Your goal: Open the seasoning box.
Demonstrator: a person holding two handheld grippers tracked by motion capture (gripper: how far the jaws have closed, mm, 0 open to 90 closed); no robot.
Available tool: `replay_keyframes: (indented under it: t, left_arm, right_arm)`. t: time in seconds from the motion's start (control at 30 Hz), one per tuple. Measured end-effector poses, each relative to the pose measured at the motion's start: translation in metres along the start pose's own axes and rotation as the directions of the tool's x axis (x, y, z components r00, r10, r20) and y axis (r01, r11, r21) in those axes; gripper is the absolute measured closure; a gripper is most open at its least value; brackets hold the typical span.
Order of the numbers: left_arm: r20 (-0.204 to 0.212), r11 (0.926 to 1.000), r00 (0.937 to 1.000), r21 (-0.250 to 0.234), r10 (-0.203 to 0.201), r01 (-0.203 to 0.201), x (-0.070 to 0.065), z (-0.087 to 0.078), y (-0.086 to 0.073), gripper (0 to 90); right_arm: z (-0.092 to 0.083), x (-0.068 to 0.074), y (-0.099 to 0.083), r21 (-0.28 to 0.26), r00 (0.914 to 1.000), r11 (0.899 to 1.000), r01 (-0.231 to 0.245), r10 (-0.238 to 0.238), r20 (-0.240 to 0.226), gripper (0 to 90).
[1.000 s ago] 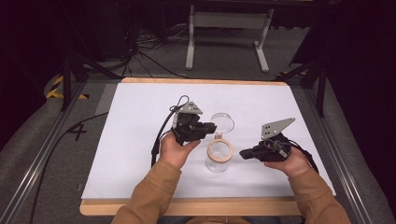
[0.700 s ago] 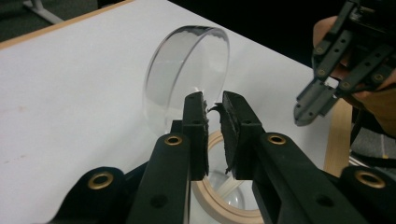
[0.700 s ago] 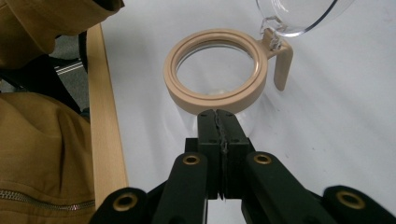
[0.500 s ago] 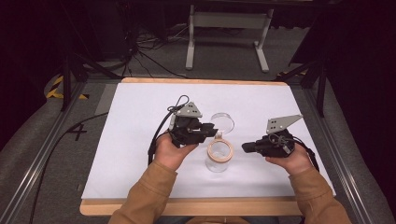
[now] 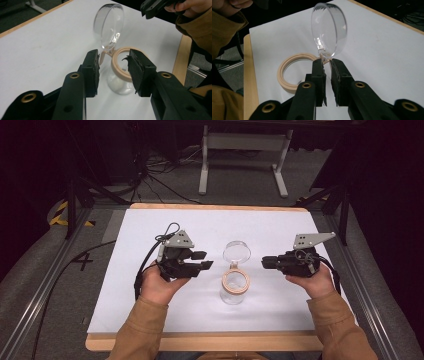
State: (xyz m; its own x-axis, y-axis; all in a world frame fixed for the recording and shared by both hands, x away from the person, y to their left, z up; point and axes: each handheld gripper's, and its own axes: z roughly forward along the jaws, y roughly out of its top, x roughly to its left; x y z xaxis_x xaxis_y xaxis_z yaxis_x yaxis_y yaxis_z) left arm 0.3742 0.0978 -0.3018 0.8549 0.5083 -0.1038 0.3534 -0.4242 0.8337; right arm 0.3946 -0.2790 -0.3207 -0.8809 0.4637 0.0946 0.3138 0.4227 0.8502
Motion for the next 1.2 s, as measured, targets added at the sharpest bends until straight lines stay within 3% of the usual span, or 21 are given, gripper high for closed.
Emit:
replay_keyframes:
  t: [0.17,0.33,0.37,0.43,0.47,0.5,0.63,0.7,0.77,0.8,0.9,0.93,1.0,1.03,1.13,1.2]
  left_arm:
    - [-0.051,0.9996,0.9983,0.007,-0.028,0.029,0.01,-0.01,-0.008,57.8]
    - [-0.099,0.9981,0.9938,0.031,-0.051,0.054,0.023,-0.015,-0.017,55.2]
    - [-0.11,0.9983,0.9927,0.024,-0.049,0.052,0.026,-0.015,-0.019,55.2]
    - [-0.132,0.9975,0.9895,0.031,-0.058,0.063,0.032,-0.015,-0.024,53.9]
    - [-0.139,0.9974,0.9885,0.034,-0.058,0.064,0.034,-0.015,-0.025,53.4]
    - [-0.148,0.997,0.9871,0.04,-0.06,0.066,0.038,-0.014,-0.028,53.4]
    - [-0.17,0.9919,0.9783,0.025,-0.119,0.125,0.053,-0.012,-0.039,54.0]
    - [-0.189,0.9873,0.9704,0.021,-0.151,0.157,0.061,-0.01,-0.046,54.2]
    - [-0.195,0.9857,0.9679,0.026,-0.158,0.166,0.067,-0.008,-0.051,53.8]
    - [-0.202,0.9845,0.9657,0.031,-0.163,0.173,0.07,-0.007,-0.054,53.8]
    - [-0.229,0.9835,0.9593,0.033,-0.166,0.178,0.078,-0.005,-0.061,53.6]
    - [-0.243,0.9855,0.9576,0.029,-0.155,0.167,0.08,-0.004,-0.063,53.8]
    - [-0.244,0.9884,0.9592,0.016,-0.142,0.151,0.082,-0.002,-0.068,54.1]
    - [-0.252,0.9859,0.9546,0.015,-0.158,0.167,0.084,0.003,-0.073,54.4]
    - [-0.254,0.9848,0.954,0.027,-0.159,0.172,0.088,0.008,-0.078,54.4]
    - [-0.253,0.9815,0.9528,0.048,-0.168,0.186,0.09,0.014,-0.083,54.2]
  right_arm:
    - [-0.006,-0.009,0.0,-0.022,0.9983,0.999,-0.034,0.035,0.047,75.5]
    - [-0.011,-0.02,-0.003,-0.029,0.9877,0.997,-0.077,0.08,0.134,71.6]
    - [-0.011,-0.02,-0.003,-0.029,0.9877,0.997,-0.077,0.08,0.134,71.6]
    - [-0.013,-0.024,-0.006,-0.026,0.9821,0.996,-0.091,0.094,0.163,69.6]
    - [-0.016,-0.029,-0.009,-0.031,0.9746,0.995,-0.097,0.101,0.2,67.3]
    - [-0.016,-0.029,-0.009,-0.031,0.9746,0.995,-0.097,0.101,0.2,67.3]
    - [-0.019,-0.04,-0.017,-0.035,0.9607,0.99,-0.135,0.139,0.24,62.4]
    - [-0.02,-0.046,-0.022,-0.038,0.9541,0.988,-0.15,0.155,0.256,60.0]
    - [-0.02,-0.053,-0.028,-0.031,0.9425,0.985,-0.17,0.171,0.287,57.4]
    - [-0.02,-0.053,-0.028,-0.031,0.9425,0.985,-0.17,0.171,0.287,57.4]
    - [-0.017,-0.061,-0.036,-0.014,0.9352,0.982,-0.188,0.183,0.303,54.9]
    - [-0.014,-0.065,-0.041,-0.014,0.9287,0.98,-0.198,0.192,0.317,52.6]
    - [-0.009,-0.07,-0.047,-0.004,0.9249,0.981,-0.195,0.185,0.332,51.2]
    - [-0.007,-0.072,-0.05,0.006,0.9227,0.983,-0.185,0.171,0.345,50.0]
    - [-0.002,-0.076,-0.055,0.023,0.923,0.985,-0.173,0.154,0.353,48.1]
    - [0.006,-0.081,-0.064,0.035,0.9216,0.98,-0.195,0.17,0.349,47.2]
